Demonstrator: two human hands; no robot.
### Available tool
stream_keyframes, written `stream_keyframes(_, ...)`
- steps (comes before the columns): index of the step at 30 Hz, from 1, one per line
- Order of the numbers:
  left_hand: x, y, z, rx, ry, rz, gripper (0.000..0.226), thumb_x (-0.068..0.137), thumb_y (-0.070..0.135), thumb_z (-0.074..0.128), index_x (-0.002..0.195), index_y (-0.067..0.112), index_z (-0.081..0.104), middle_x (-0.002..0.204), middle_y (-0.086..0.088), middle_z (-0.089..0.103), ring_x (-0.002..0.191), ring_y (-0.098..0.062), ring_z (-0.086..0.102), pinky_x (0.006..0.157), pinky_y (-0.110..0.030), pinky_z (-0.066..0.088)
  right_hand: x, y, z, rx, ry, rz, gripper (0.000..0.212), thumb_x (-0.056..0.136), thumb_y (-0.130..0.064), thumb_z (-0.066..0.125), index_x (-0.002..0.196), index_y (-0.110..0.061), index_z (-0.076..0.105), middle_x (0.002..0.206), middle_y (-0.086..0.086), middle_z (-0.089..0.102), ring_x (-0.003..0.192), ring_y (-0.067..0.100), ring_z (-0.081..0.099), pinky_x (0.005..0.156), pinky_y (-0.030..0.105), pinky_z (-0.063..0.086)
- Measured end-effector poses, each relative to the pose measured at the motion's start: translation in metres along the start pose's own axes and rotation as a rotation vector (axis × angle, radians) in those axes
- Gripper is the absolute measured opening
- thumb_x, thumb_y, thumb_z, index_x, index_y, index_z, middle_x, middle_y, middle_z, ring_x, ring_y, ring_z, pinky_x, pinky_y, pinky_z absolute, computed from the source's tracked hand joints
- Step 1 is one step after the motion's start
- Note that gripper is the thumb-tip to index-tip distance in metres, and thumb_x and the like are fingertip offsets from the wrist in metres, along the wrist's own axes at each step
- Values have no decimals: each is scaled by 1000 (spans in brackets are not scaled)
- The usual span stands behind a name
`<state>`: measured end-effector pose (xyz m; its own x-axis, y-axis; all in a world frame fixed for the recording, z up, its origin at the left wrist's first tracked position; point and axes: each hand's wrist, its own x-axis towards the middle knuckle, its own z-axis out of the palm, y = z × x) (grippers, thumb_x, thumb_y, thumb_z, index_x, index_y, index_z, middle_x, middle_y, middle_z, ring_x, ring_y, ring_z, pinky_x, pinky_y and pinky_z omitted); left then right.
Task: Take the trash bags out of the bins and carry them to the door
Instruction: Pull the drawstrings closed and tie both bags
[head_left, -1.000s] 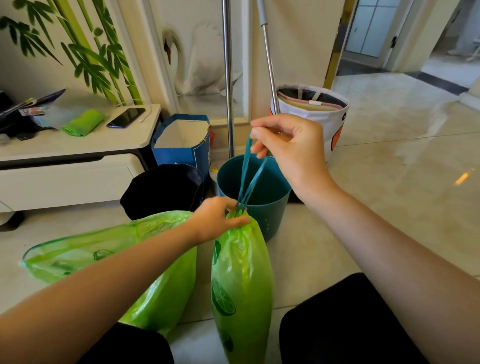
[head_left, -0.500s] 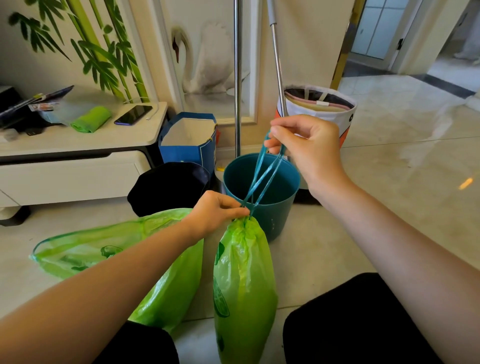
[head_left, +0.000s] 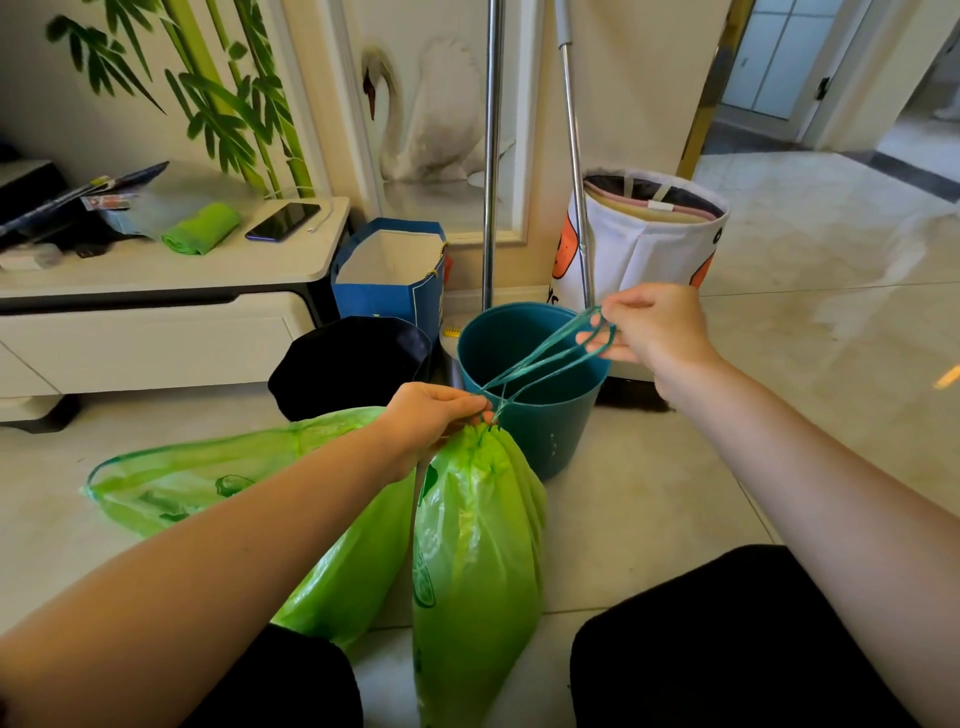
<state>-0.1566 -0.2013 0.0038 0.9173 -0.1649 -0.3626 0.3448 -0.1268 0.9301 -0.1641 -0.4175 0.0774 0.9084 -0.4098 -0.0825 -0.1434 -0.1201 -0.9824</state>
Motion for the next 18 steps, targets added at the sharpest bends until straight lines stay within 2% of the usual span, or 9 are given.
stream_keyframes(3,-2,2,1,-84,55,-61,18,86,10,66,97,-4,72,60,-2,70,48,-7,64,46,-16,49,2,4,-1,-137,-16,4,18,89,-4,60,72,-10,63,93,16,70,66,27,73,57,31,61)
stream_keyframes(5,-2,2,0,-135,86,-85,17,88,9,64,97,-4,71,60,-2,70,45,-6,63,43,-15,47,3,5,-3,-195,-13,2,17,88,-4,62,72,-10,64,90,15,70,64,25,73,58,31,61)
stream_keyframes(9,0,0,-5,-133,121,-100,16,90,14,62,91,1,71,69,-5,68,46,-6,62,42,-15,45,5,1,-6,-241,45,-32,8,87,-9,64,80,-11,68,84,8,72,56,16,72,46,18,55)
stream_keyframes(13,0,1,-5,326,41,99,21,88,19,65,69,13,71,62,1,63,52,-4,54,50,-14,44,0,-4,-4,-249,12,-249,8,89,-17,61,84,-21,66,81,-2,73,57,8,69,46,12,48)
stream_keyframes(16,-2,3,0,563,-119,197,20,89,20,64,81,6,75,68,-5,61,60,-10,50,55,-17,43,-4,-10,-1,-190,8,-373,8,90,-16,60,90,-17,67,81,-1,72,51,5,64,52,14,52)
stream_keyframes(18,-5,6,3,624,-216,217,19,90,18,62,94,6,76,79,-13,66,70,-15,54,67,-27,48,-8,-13,1,-126,2,-386,9,90,-14,59,94,-12,68,83,3,71,52,8,66,55,19,56)
